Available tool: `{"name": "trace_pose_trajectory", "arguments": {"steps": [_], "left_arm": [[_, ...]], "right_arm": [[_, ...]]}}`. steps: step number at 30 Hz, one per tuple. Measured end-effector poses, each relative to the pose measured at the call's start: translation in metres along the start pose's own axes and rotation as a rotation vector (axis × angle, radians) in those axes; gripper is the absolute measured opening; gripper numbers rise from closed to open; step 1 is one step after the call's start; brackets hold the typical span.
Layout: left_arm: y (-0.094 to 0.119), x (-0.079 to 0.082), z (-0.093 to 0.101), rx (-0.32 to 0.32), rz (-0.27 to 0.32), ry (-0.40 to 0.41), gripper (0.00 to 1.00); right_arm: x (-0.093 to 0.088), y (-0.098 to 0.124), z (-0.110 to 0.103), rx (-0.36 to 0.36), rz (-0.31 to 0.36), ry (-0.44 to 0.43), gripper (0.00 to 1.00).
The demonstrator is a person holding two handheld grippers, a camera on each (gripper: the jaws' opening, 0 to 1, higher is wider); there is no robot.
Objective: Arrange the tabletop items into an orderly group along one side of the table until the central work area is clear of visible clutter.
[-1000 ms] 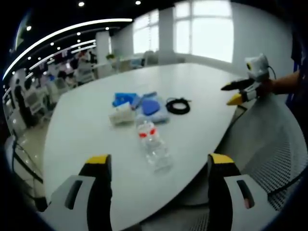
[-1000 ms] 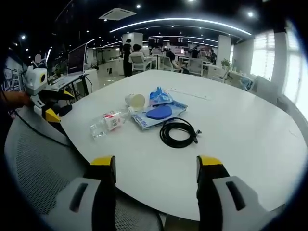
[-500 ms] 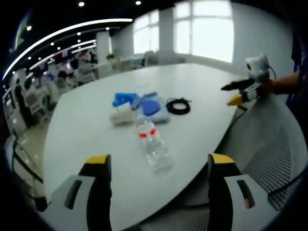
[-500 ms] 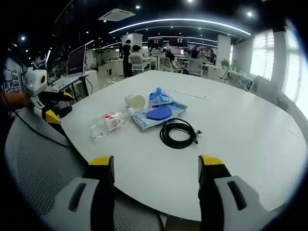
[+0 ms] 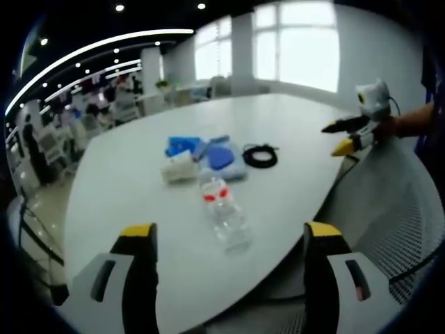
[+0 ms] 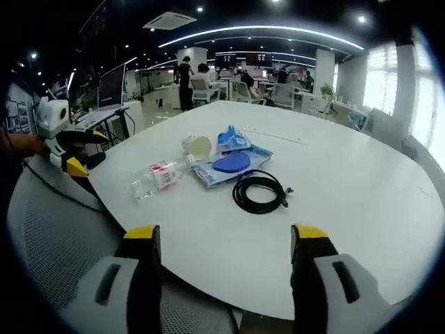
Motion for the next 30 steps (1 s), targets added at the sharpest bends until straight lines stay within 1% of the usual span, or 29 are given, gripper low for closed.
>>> {"name": "trace_pose_trajectory", "arguments": {"steps": [5, 17, 21, 27, 30], "left_arm": [[0.0002, 0.0009, -0.0003, 0.006, 0.007, 0.0, 0.86], [0.0001, 0.002, -0.0019, 0.019, 0.017, -0.003, 0.95], [-0.0003, 0.003, -0.003, 0.029, 0.022, 0.001, 0.99], [-0.0006, 0.0038, -0.0044, 0.037, 0.03, 0.005, 0.99], [-0.001, 0.0029, -0.0042, 0.036, 0.021, 0.004, 0.99]], "right_arm": [[0.0005, 0.0, -0.0001, 0.0, 0.005, -0.003, 0.8], [0.0029, 0.0001, 0.0001, 0.0, 0.032, -0.009, 0.9], [0.0038, -0.0005, -0.0004, 0.007, 0.04, -0.014, 0.92], [0.0043, -0.0009, -0.0009, 0.009, 0.044, -0.015, 0.94], [0.0041, -0.0007, -0.0007, 0.008, 0.04, -0.012, 0.94]]}}
Point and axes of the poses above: the point that each gripper's makers call its tool centre point, and the gripper's own axes: y roughly backward along the fingers, z roughly to its right, x roughly out of its top, the point moved 6 cm from there along y, roughly backward along the fingers, and after that the axes turned 14 degrees about x, right-handed, at the moved point
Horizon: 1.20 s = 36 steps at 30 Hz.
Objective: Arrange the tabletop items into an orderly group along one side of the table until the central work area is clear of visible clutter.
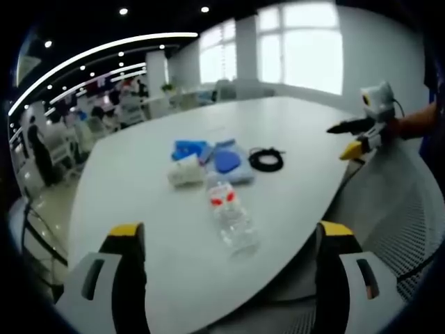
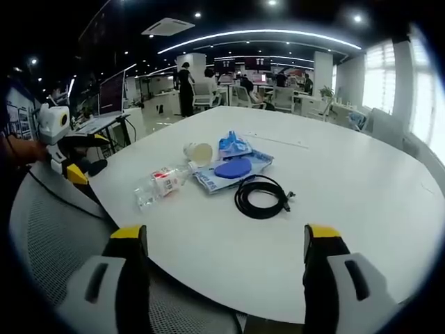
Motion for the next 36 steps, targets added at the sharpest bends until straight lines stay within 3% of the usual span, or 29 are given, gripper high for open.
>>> {"name": "trace_pose_trajectory", "arguments": {"steps": [7, 16, 19, 25, 31, 36], "left_arm": [[0.0, 0.0, 0.001, -0.003, -0.003, -0.001, 0.99], [-0.003, 0.002, -0.007, -0.005, -0.005, 0.092, 0.99], [-0.007, -0.001, -0.011, -0.005, -0.03, 0.107, 0.99], [-0.018, 0.006, -0.011, -0.041, -0.041, 0.049, 0.95], [-0.036, 0.023, -0.008, -0.062, -0.028, 0.021, 0.94], [-0.055, 0.028, 0.001, -0.102, -0.044, -0.025, 0.92]], "right_arm": [[0.0, 0.0, -0.001, 0.002, 0.001, 0.001, 0.93], [0.0, 0.0, 0.0, 0.0, 0.0, -0.001, 0.92], [0.0, 0.0, 0.0, -0.001, 0.003, 0.0, 0.91], [0.003, 0.002, 0.0, -0.004, 0.013, 0.004, 0.86], [0.004, 0.002, 0.0, -0.011, 0.013, 0.018, 0.87], [0.004, 0.003, 0.0, -0.018, -0.008, 0.067, 0.84]]}}
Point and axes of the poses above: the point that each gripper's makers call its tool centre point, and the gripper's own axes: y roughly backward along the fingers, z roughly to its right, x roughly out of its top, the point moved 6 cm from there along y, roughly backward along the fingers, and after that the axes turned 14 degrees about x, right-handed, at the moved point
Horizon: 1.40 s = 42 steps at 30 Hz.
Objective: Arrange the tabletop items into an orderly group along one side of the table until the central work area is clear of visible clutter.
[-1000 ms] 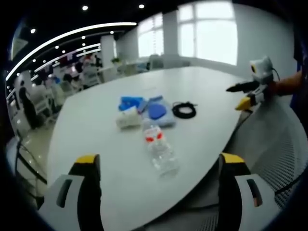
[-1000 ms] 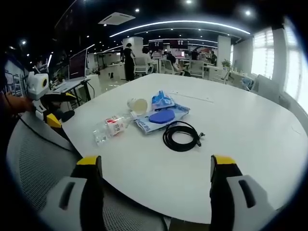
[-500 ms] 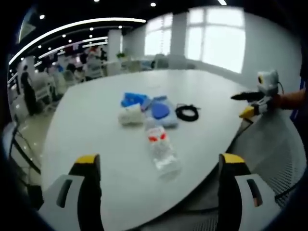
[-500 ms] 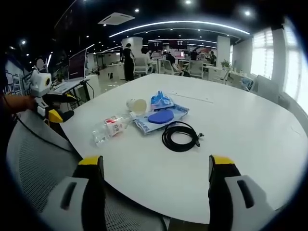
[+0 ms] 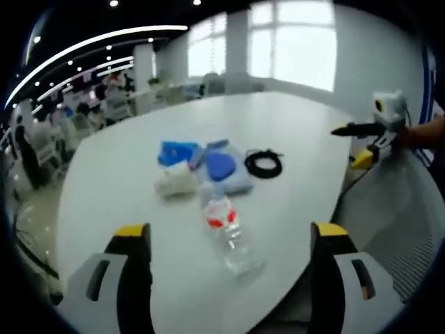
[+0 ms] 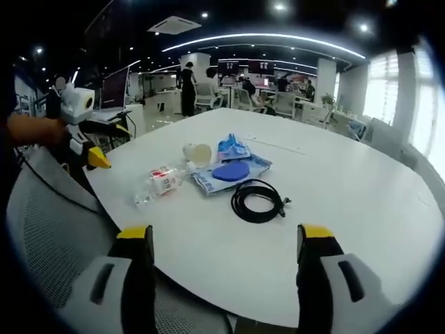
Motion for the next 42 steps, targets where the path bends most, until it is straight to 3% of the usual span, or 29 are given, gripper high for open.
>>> {"name": "trace_pose_trajectory", "arguments": {"steps": [6, 11, 26, 31, 42], "left_arm": [[-0.017, 0.002, 0.008, -0.037, -0.013, -0.047, 0.9], [-0.032, 0.001, 0.008, -0.044, -0.028, -0.041, 0.88], [-0.09, -0.008, 0.015, -0.017, -0.172, 0.027, 0.83], [-0.107, -0.016, 0.018, -0.008, -0.25, 0.031, 0.8], [-0.121, -0.027, 0.023, -0.005, -0.322, 0.055, 0.75]], "right_arm": [[0.002, 0.002, 0.0, -0.002, 0.008, 0.015, 0.78], [0.003, 0.002, 0.002, -0.009, 0.017, 0.016, 0.76], [0.008, 0.0, 0.004, -0.03, 0.05, -0.002, 0.99], [0.008, -0.002, 0.002, -0.025, 0.046, -0.004, 1.0], [0.009, -0.002, 0.004, -0.03, 0.067, -0.042, 1.0]]}}
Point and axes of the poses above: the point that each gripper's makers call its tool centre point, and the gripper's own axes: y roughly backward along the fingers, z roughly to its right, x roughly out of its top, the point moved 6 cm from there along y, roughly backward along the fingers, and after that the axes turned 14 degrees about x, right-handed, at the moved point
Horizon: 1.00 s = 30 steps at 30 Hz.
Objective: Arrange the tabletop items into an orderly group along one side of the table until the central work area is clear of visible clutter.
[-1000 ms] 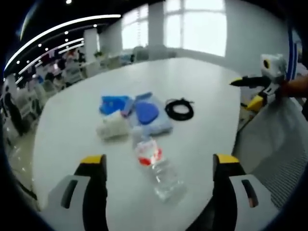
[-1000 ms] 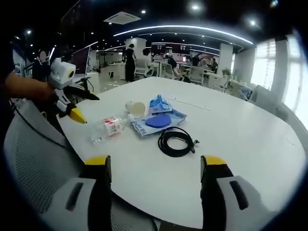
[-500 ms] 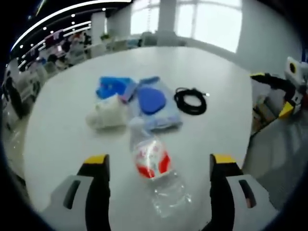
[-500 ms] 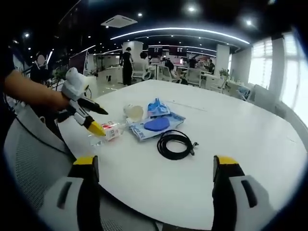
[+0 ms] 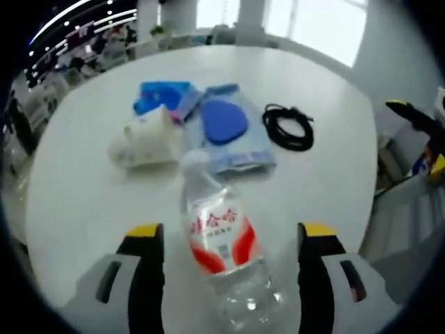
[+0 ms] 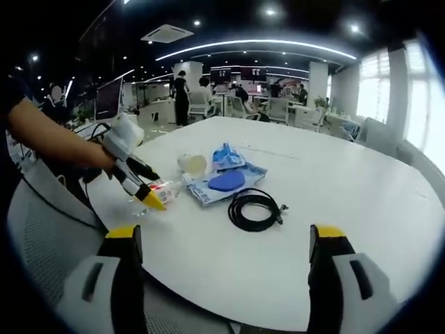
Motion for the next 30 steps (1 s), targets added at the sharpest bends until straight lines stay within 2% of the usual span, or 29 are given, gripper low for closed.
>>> {"name": "trace_pose_trajectory", "arguments": {"steps": [8, 13, 16, 24, 27, 30], "left_arm": [[-0.008, -0.003, 0.002, -0.002, -0.026, 0.021, 0.68], [-0.012, -0.009, 0.005, 0.001, -0.05, 0.053, 0.62], [-0.013, -0.005, 0.002, 0.019, -0.022, 0.038, 0.54], [-0.015, -0.004, 0.001, 0.055, 0.003, 0.054, 0.51], [-0.015, -0.004, -0.003, 0.069, -0.004, 0.054, 0.46], [-0.014, -0.003, -0.004, 0.048, -0.02, 0.053, 0.45]], "right_arm": [[0.0, 0.001, 0.001, -0.007, 0.012, -0.02, 1.0], [-0.002, 0.001, 0.003, -0.016, 0.001, -0.029, 0.95], [-0.003, 0.002, 0.003, -0.018, -0.005, -0.033, 0.93], [-0.006, 0.002, 0.004, -0.025, -0.021, -0.047, 0.88], [-0.006, 0.003, 0.005, -0.029, -0.025, -0.052, 0.86], [-0.007, 0.003, 0.005, -0.032, -0.031, -0.054, 0.85]]}}
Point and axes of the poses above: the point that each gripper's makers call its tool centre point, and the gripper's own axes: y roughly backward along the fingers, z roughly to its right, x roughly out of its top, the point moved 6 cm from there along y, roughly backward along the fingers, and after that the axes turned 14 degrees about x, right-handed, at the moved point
